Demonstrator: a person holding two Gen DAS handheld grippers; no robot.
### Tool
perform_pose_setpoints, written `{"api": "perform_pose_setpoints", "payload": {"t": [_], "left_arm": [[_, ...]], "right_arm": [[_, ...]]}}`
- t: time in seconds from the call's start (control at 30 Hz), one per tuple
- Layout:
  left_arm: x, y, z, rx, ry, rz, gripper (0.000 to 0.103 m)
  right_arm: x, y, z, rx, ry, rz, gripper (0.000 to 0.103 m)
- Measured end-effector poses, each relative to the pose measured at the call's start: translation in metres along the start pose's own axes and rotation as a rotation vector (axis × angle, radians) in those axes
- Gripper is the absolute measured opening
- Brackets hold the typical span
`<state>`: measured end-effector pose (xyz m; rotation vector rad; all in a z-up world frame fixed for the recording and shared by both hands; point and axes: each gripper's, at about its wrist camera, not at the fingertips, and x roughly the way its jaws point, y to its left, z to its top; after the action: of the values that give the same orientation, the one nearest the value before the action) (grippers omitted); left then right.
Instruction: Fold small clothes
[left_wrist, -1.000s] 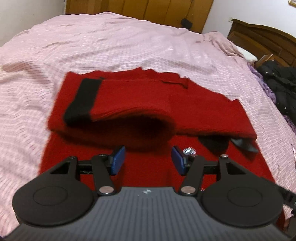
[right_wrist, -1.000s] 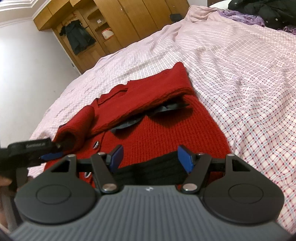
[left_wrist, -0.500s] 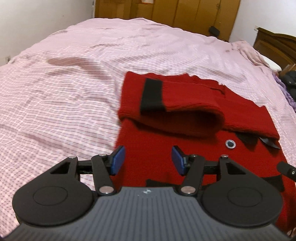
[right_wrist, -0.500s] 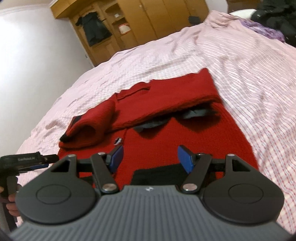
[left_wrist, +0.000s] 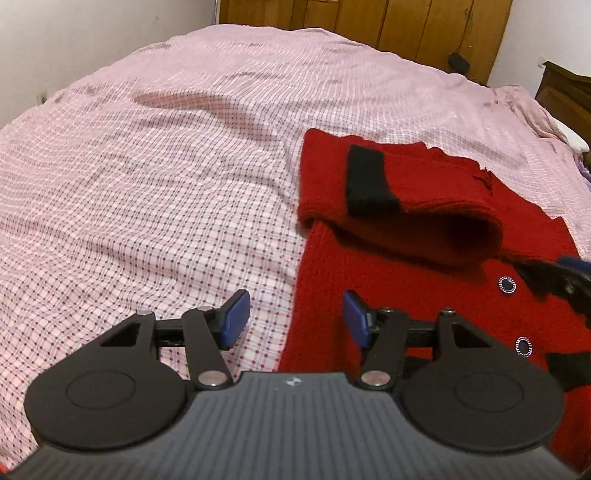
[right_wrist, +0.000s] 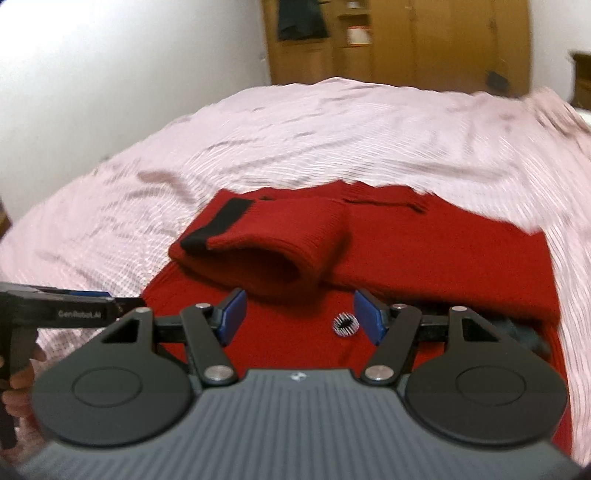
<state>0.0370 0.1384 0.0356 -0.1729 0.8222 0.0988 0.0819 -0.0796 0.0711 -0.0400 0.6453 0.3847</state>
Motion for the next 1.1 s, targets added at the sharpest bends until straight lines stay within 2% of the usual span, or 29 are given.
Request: {"api": "perform_pose_setpoints", "payload": {"t": [0.17,0.43,0.57,0.73,0.77,0.8,0.83,0.87,0.93,1.1], "left_arm": [[0.005,0.003,0.0,-0.011,0.013,-0.008,0.063],[0.013,0.005,-0.002,-0.023,0.033,-0.022,0.063],[0.014,0.006,-0.001,-0.033,0.033,-0.024,0.063],[0.01,0.004,0.001,-0.034,0.019,-0.045,0.063],[0.009,0.003,0.001,-0.03,0.018,-0.045,0.063],[0.008,0.002,0.001,-0.026,0.016,-0.045,0.063],[0.007,0.001,0.002,-0.023,0.014,-0.045,0.063],[0.007,0.0,0.002,-0.021,0.014,-0.047,0.063],[0.005,-0.002,0.003,-0.017,0.012,-0.052,0.063],[0.004,-0.007,0.003,-0.004,0.008,-0.058,0.063]], "right_arm": [[0.027,0.021,0.017,-0.13,0.027,-0.022,0.066],[0.072,0.047,0.026,-0.337,0.075,-0.121,0.066],[0.086,0.053,0.028,-0.37,0.064,-0.134,0.066],[0.099,0.05,0.033,-0.312,0.059,-0.132,0.063],[0.102,0.049,0.034,-0.309,0.054,-0.136,0.051],[0.102,0.048,0.035,-0.305,0.048,-0.143,0.045],[0.103,0.046,0.037,-0.299,0.045,-0.146,0.029],[0.101,0.043,0.039,-0.284,0.037,-0.146,0.022],[0.096,0.035,0.044,-0.244,0.018,-0.138,0.016],[0.069,0.003,0.056,-0.122,-0.057,-0.159,0.014]]}}
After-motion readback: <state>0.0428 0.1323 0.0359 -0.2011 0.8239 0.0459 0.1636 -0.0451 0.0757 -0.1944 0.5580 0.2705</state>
